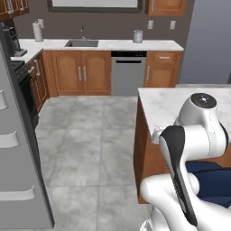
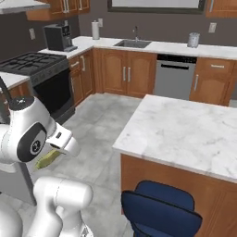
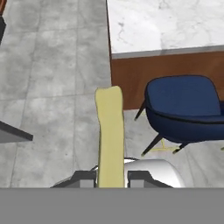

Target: Retrieve the butter from the fridge and place it on a plate on the dining table. Then retrieve the butter knife by the fridge and place it near the plate.

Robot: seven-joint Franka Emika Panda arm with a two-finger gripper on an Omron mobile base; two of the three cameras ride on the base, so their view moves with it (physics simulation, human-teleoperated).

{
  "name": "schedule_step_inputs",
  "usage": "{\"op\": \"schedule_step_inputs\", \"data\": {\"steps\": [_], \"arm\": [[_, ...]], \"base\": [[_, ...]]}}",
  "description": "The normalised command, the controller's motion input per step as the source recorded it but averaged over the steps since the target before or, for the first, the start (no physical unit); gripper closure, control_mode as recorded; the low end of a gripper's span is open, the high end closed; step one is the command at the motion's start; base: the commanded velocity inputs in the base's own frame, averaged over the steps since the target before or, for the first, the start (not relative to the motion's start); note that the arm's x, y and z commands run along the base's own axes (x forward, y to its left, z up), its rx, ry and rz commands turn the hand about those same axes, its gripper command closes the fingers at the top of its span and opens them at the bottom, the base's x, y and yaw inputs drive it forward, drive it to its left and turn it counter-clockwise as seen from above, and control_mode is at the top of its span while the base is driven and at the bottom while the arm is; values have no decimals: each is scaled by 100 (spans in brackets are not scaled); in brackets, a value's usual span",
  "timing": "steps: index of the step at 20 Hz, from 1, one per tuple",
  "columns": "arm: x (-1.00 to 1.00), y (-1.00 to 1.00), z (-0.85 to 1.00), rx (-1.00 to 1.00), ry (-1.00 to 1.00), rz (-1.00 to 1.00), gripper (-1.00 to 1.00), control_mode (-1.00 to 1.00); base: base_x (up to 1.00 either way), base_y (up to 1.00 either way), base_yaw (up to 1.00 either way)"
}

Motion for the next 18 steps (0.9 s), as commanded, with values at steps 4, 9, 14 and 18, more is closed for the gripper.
{"op": "schedule_step_inputs", "data": {"steps": [4, 9, 14, 18], "arm": [[0, 0, 0, 0, 0, 0, 100, 100], [0, 0, 0, 0, 0, 0, 100, 100], [0, 0, 0, 0, 0, 0, 100, 100], [0, 0, 0, 0, 0, 0, 100, 100]], "base": [[-72, -2, -23], [-55, 16, -8], [-61, -5, -17], [-45, -62, -27]]}}
